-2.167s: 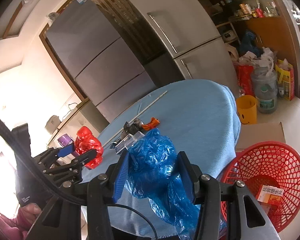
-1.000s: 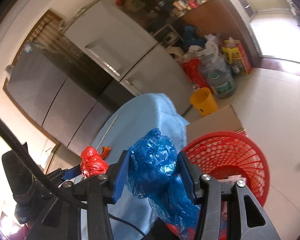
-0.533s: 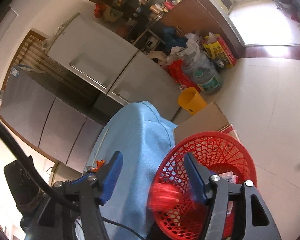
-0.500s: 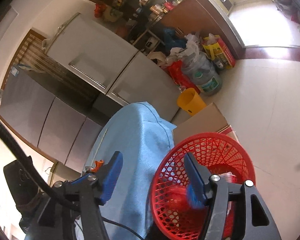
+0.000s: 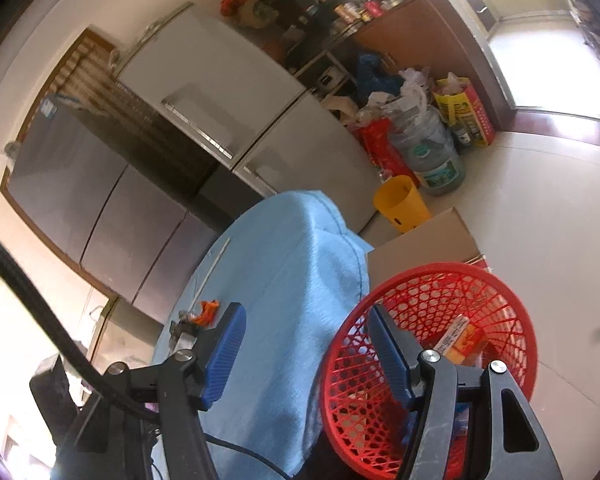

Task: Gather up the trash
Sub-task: 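Grasp the clear plastic container holding white tissue with the left gripper, then pull the white tissue out with the right gripper while the left holds the container, then lift the container with the left gripper while the right holds the tissue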

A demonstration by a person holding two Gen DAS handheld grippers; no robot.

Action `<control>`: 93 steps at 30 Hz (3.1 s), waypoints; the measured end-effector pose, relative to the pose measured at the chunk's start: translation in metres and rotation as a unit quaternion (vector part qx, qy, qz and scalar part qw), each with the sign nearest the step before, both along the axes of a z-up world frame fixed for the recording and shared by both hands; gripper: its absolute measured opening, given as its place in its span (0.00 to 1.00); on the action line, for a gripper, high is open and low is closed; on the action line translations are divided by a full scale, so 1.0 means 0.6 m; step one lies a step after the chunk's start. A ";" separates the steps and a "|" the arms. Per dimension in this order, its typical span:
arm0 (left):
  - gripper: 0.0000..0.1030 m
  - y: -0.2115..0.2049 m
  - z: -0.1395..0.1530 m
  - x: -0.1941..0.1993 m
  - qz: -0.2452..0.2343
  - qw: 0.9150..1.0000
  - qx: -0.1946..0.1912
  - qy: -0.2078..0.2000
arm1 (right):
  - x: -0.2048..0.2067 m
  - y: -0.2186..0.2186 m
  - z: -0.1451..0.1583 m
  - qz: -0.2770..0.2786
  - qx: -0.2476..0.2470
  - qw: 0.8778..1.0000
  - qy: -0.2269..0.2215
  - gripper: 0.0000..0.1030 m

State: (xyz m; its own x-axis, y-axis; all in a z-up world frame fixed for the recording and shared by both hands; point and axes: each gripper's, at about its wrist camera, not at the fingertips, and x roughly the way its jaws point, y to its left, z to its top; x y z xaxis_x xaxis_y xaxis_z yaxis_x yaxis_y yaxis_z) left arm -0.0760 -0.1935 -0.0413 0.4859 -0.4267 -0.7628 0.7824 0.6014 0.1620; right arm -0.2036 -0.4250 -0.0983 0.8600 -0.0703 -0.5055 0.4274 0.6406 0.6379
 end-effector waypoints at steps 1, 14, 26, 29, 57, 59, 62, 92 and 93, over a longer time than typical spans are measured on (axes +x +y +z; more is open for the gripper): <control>0.71 0.021 -0.001 0.007 0.014 1.000 0.001 -0.009 | 0.007 0.006 -0.001 0.007 0.001 1.000 0.003 0.65; 0.72 0.235 -0.015 0.143 0.180 0.983 -0.045 0.020 | 0.141 0.130 -0.020 0.120 -0.024 0.991 0.054 0.65; 0.72 0.172 -0.073 0.336 0.208 0.952 -0.112 0.193 | 0.181 0.178 -0.057 0.156 -0.029 0.983 0.088 0.65; 0.72 0.160 -0.095 0.360 0.232 0.940 -0.126 0.216 | 0.182 0.172 -0.063 0.156 -0.022 0.983 0.091 0.65; 0.50 0.297 -0.054 0.254 0.270 0.946 -0.134 0.117 | 0.331 0.269 -0.042 0.257 -0.092 0.957 0.101 0.65; 0.50 0.316 -0.064 0.244 0.281 0.947 -0.113 0.105 | 0.369 0.285 -0.045 0.274 -0.092 0.952 0.103 0.65; 0.51 0.337 -0.085 0.235 0.291 0.948 -0.091 0.091 | 0.424 0.309 -0.058 0.297 -0.085 0.945 0.109 0.65; 0.46 0.325 -0.119 0.262 0.244 0.957 -0.088 0.130 | 0.513 0.361 -0.119 0.304 -0.084 0.938 0.146 0.39; 0.46 0.324 -0.116 0.260 0.243 0.957 -0.090 0.130 | 0.501 0.356 -0.115 0.300 -0.084 0.939 0.142 0.39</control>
State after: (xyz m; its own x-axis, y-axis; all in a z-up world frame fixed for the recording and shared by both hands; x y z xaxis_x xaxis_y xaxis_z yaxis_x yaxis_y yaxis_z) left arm 0.0800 0.0007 -0.1109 0.4648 -0.3339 -0.8201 0.4026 0.9046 -0.1401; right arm 0.0970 -0.2116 -0.1672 0.6017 0.2846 -0.7463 0.0948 0.9023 0.4206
